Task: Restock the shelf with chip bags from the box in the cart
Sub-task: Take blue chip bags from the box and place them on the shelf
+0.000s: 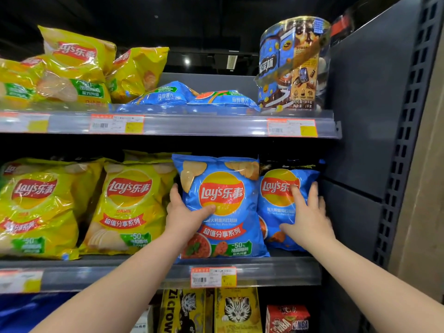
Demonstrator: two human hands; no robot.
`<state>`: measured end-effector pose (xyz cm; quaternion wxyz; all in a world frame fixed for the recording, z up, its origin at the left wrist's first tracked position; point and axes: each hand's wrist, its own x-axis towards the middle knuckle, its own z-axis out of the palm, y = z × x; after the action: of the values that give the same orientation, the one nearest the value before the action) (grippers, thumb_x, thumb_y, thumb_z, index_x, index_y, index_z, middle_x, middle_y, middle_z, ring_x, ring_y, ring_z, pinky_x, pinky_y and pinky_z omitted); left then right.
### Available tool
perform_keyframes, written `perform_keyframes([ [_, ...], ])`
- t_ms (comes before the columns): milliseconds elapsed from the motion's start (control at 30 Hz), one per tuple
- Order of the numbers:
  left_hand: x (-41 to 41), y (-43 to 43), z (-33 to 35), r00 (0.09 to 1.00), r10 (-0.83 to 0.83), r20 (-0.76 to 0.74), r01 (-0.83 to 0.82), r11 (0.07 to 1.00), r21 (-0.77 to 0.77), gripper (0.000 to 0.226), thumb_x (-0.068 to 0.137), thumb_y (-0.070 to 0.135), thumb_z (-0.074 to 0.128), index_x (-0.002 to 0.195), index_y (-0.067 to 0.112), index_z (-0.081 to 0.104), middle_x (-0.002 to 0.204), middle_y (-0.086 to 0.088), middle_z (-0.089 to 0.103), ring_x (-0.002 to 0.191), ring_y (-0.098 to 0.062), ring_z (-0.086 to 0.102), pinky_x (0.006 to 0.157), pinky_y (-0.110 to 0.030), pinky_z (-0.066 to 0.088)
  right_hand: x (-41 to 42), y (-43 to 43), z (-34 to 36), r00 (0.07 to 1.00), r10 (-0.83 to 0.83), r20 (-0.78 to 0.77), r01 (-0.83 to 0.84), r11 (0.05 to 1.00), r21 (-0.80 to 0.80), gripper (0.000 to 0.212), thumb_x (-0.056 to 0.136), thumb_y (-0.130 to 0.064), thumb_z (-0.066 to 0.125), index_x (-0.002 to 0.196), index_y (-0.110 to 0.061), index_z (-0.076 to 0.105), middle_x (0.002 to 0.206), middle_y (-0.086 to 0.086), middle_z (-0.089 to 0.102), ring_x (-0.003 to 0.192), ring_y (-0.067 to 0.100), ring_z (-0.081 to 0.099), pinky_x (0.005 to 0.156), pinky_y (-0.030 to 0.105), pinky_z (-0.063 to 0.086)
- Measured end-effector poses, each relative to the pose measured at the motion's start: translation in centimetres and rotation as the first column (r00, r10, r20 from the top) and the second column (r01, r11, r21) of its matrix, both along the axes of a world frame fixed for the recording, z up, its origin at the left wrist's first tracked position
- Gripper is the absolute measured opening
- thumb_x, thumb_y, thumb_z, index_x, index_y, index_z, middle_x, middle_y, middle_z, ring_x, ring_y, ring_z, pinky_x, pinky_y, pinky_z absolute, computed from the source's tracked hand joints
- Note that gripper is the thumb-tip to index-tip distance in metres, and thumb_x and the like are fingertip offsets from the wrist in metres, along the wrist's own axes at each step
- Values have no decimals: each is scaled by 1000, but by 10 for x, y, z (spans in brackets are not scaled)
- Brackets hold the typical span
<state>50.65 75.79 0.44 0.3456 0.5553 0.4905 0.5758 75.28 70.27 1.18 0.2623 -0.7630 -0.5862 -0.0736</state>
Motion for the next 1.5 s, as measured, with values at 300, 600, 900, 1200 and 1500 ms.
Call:
perform_keyframes([
  [300, -2, -19, 0, 798, 168, -578, -22, 968, 250, 120, 68, 41, 81, 149, 40, -7, 160, -1, -11, 148, -24, 5, 113, -41, 26, -40, -4, 1, 860, 385, 335, -358, 923, -142, 111, 80, -53, 64, 149, -27, -20, 159, 2, -20, 148, 23, -14, 119, 45, 1],
  [600, -10, -3, 0, 629, 143, -764, 18, 980, 198, 117, 69, 49, 78, 149, 41, -7, 158, 4, -19, 140, -29, 27, 105, -43, 43, -55, 21, -2, 861, 364, 355, -330, 931, -154, 115, 77, -48, 69, 149, -27, -18, 161, 4, -11, 148, 22, 5, 117, 46, 11],
  [900, -9, -4, 0, 522, 191, -831, -27, 978, 208, 118, 69, 60, 72, 148, 43, -13, 158, 0, -21, 143, -30, 22, 109, -44, 37, -53, 17, 0, 872, 351, 340, -312, 935, -166, 113, 78, -51, 67, 148, -32, -19, 160, 1, -14, 148, 25, 4, 116, 51, 11],
  [1200, -26, -28, 4, 305, 277, -911, -83, 961, 264, 93, 82, 69, 47, 150, 39, -9, 161, -6, -13, 145, -31, 15, 112, -47, 28, -69, 0, 16, 857, 345, 382, -368, 930, -14, 86, 88, -61, 42, 152, -27, -5, 161, 1, -12, 149, 26, -2, 117, 50, 7],
  [1500, -75, -75, 3, 75, 303, -950, -307, 914, 267, 87, 85, 71, 38, 152, 29, 3, 162, -5, 0, 147, -32, 5, 115, -52, 16, -134, -3, 21, 620, 501, 603, -620, 784, -14, 76, 76, -49, 69, 141, -19, 43, 151, 15, 35, 138, 40, 34, 105, 62, 28],
])
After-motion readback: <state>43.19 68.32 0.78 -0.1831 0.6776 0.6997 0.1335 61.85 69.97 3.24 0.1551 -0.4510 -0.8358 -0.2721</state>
